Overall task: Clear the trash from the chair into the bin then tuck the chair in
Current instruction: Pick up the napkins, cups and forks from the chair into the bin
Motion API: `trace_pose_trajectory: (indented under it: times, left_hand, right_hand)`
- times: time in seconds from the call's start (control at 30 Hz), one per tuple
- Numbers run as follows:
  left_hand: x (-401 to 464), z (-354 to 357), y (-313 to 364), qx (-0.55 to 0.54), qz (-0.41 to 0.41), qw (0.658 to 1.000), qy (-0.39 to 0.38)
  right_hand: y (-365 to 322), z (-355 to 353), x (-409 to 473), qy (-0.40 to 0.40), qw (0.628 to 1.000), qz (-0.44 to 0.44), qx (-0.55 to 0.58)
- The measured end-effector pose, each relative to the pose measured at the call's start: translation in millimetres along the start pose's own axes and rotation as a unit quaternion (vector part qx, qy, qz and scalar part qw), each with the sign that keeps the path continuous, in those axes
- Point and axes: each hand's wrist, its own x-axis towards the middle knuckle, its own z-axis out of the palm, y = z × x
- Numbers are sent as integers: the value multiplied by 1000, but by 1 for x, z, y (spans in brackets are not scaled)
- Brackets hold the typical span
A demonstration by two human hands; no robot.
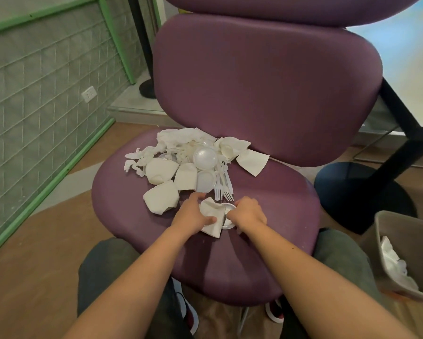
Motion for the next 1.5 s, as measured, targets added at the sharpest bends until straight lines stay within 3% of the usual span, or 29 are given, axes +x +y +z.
trace_pose_trajectory:
  times: [0.17, 0.3, 0.5, 0.67, 1.0, 1.3, 1.5]
  left_hand:
    - [-1, 10, 5, -7, -22, 999, -41]
    - [-3, 14, 13, -100, -40, 993, -39]
    - [-1, 26, 60, -161, 51, 983, -72]
    - [2, 57, 118, -174, 39, 982, -58]
    - [-12, 143, 231, -137, 154, 958, -200]
    - [-25, 260, 289, 5, 211, 948, -239]
    - [-39, 319, 308, 54, 165, 948, -268]
  right_hand:
    - [11, -12, -5, -31, 998, -13, 58]
    - [27, -25, -11, -51, 981, -18, 188]
    - [72, -66, -14, 54, 942, -47, 328]
    - [112, -108, -24, 146, 912, -62, 378]
    - [216, -174, -36, 267, 834, 57, 480]
    - [310, -210, -39, 332, 823, 172, 426]
    - [349, -216, -28, 362, 839, 220, 342]
